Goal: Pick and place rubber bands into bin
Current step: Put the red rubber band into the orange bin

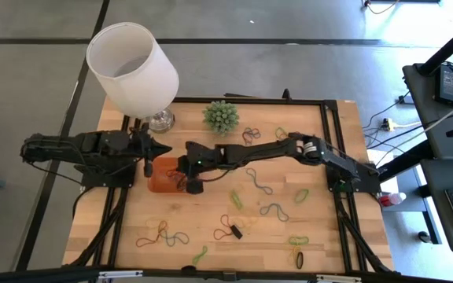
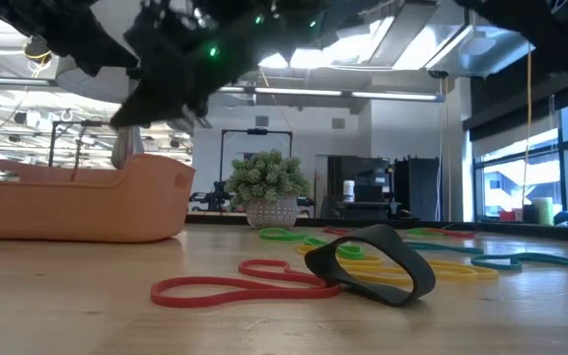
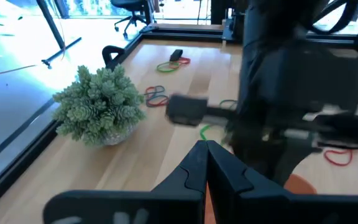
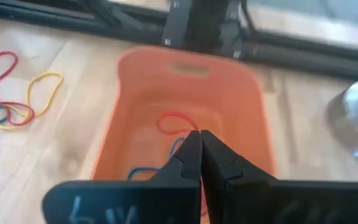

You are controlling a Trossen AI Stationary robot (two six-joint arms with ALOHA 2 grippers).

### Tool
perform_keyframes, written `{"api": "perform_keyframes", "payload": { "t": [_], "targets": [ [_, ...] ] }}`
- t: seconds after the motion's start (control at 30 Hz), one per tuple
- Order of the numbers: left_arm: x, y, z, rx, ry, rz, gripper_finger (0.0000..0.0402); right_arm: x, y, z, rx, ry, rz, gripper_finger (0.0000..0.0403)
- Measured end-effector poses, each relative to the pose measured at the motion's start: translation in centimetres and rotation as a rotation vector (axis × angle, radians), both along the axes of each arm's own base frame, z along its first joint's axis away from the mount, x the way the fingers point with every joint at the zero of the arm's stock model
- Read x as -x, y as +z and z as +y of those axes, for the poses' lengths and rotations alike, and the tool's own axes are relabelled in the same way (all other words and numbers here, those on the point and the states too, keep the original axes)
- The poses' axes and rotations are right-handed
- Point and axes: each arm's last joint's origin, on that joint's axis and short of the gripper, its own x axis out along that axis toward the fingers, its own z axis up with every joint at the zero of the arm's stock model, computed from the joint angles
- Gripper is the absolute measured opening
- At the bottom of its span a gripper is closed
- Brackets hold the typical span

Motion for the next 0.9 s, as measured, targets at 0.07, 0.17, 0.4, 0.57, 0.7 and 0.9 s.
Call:
{"api": "perform_keyframes", "payload": {
  "t": [0.07, 0.17, 0.4, 0.57, 0.7, 0.9],
  "targets": [
    [0.0, 0.0, 0.0, 0.001, 0.001, -0.001, 0.0003, -0.4, -0.8, -0.2, -0.037, -0.002, 0.037, 0.0000],
    [0.0, 0.0, 0.0, 0.012, 0.005, -0.003, 0.0003, -0.8, -2.0, -0.3, -0.051, -0.015, 0.117, 0.0000],
    [0.0, 0.0, 0.0, 0.017, 0.005, -0.005, 0.0003, -1.0, -3.1, -0.7, -0.063, -0.036, 0.244, 0.0000],
    [0.0, 0.0, -0.1, 0.031, -0.015, -0.006, 0.0003, -1.0, -2.9, -0.8, -0.063, -0.039, 0.240, 0.0017],
    [0.0, 0.0, -0.1, 0.037, -0.012, -0.007, 0.0003, -0.9, -2.7, -0.9, -0.064, -0.041, 0.242, 0.0045],
    [0.0, 0.0, -0.1, 0.042, -0.010, -0.008, 0.0003, -0.7, -2.4, -0.9, -0.058, -0.038, 0.254, 0.0086]
  ]
}}
